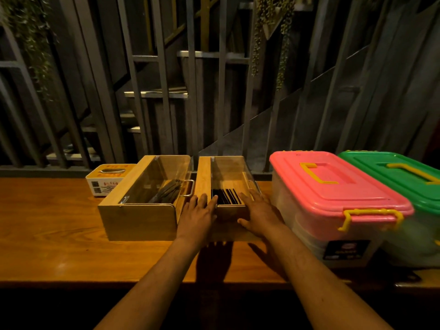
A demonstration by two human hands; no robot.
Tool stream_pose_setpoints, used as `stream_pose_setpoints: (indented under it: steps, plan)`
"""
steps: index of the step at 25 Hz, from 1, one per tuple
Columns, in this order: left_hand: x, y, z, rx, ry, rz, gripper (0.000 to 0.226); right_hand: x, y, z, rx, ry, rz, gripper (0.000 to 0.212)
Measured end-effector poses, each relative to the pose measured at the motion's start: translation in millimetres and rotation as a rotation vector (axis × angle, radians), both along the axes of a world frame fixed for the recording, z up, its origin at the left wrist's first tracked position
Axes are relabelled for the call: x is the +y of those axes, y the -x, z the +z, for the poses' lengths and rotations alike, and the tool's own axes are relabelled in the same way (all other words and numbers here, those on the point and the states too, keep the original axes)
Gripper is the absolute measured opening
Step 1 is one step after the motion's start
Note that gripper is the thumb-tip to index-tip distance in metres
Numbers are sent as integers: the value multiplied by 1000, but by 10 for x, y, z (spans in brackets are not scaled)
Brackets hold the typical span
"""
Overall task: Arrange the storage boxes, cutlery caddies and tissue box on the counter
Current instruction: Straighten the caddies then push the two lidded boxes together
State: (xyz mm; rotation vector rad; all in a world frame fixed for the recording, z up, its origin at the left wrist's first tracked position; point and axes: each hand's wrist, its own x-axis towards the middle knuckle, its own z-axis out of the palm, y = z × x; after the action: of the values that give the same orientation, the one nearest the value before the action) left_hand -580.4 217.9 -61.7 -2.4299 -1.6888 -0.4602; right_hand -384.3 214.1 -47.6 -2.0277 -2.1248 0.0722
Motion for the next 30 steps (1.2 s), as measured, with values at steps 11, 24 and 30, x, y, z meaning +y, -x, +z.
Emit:
stream_pose_setpoints:
  steps: [11, 24, 30]
  plan:
    - [-635, -776, 853, -243, -322, -61, 55, -672, -760, 994, 161, -599, 46, 44]
    - [-1209, -2765, 558, -147, -197, -21, 57, -1199, -2837, 543, 99, -270, 82, 69]
    - [-1130, -2723, 552, -166, -218, -28, 52, -1088, -2931, 557, 95, -220, 231, 90]
